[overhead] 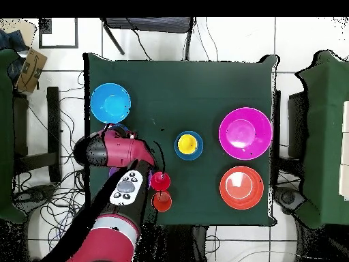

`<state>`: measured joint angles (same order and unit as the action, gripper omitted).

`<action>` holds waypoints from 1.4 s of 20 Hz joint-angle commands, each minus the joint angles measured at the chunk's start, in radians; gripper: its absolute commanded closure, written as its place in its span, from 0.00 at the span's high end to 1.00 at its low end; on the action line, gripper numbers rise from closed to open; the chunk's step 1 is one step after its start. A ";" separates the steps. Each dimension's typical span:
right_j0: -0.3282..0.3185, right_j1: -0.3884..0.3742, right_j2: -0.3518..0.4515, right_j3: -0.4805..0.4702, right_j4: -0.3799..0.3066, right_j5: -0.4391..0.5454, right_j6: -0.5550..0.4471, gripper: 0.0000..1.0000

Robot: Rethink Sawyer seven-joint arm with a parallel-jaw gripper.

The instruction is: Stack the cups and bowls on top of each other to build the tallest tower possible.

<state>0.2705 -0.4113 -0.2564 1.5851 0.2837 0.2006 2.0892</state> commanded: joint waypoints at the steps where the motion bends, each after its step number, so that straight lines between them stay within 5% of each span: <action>1: -0.040 -0.016 0.054 -0.008 -0.054 0.171 0.038 1.00; 18: -0.088 -0.037 0.104 -0.005 -0.048 0.239 0.025 1.00; 28: -0.091 0.037 0.142 -0.032 -0.078 0.190 -0.004 1.00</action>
<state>0.1934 -0.4202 -0.2458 1.5849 0.2821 0.3213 2.0892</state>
